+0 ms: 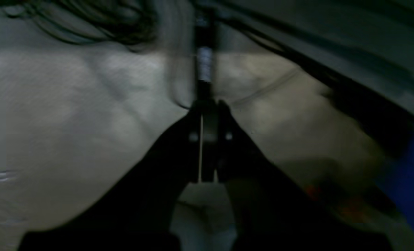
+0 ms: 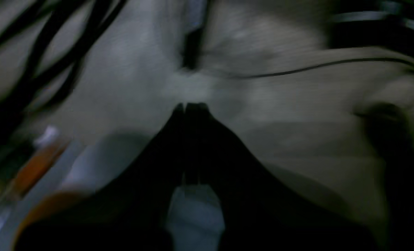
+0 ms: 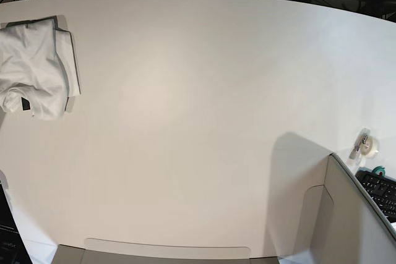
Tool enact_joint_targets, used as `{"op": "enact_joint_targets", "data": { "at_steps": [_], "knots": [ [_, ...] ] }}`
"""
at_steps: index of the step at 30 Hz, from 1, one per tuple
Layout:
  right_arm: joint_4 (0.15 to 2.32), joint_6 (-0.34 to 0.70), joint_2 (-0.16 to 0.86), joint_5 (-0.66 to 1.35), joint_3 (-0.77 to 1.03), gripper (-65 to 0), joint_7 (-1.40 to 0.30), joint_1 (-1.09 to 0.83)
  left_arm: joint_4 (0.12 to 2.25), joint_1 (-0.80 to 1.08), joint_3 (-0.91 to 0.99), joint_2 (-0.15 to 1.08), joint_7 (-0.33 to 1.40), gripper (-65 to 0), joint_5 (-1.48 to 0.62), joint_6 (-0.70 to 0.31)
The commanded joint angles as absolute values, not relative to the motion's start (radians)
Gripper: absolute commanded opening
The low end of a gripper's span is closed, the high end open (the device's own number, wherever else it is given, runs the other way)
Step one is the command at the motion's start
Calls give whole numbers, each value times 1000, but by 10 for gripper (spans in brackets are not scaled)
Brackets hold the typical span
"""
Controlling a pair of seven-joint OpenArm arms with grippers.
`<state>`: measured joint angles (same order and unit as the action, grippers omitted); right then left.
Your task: Layout the t-shirt on the table in an organized manner, then fold the t-shirt properly
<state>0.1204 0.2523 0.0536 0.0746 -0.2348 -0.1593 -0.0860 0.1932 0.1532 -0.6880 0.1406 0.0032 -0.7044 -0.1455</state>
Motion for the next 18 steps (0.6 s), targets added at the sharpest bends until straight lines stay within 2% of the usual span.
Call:
{"op": "enact_joint_targets", "data": {
  "at_steps": [1,3,5,11,15,18],
  "knots": [
    [120,197,58,73,-236,-650,-140,-81,165,142,-714,133,-70,-650,-707,-124],
    [122,94,39,73,-236,-650,-107,-76,153,125,-750,122,-107,-650,-707,-54],
    [122,56,18,73,-236,-650,-73,-64,151,117,-766,120,-110,-650,-707,-12],
    [124,47,-44,134,-228,-650,-54,-59,150,113,-763,119,-116,-650,-707,62],
    [124,47,-27,298,-231,-650,-58,-61,150,110,-763,120,-116,-650,-707,101],
    [124,47,-15,340,-231,-650,-58,-61,150,104,-762,119,-116,-650,-708,101]
  ]
}}
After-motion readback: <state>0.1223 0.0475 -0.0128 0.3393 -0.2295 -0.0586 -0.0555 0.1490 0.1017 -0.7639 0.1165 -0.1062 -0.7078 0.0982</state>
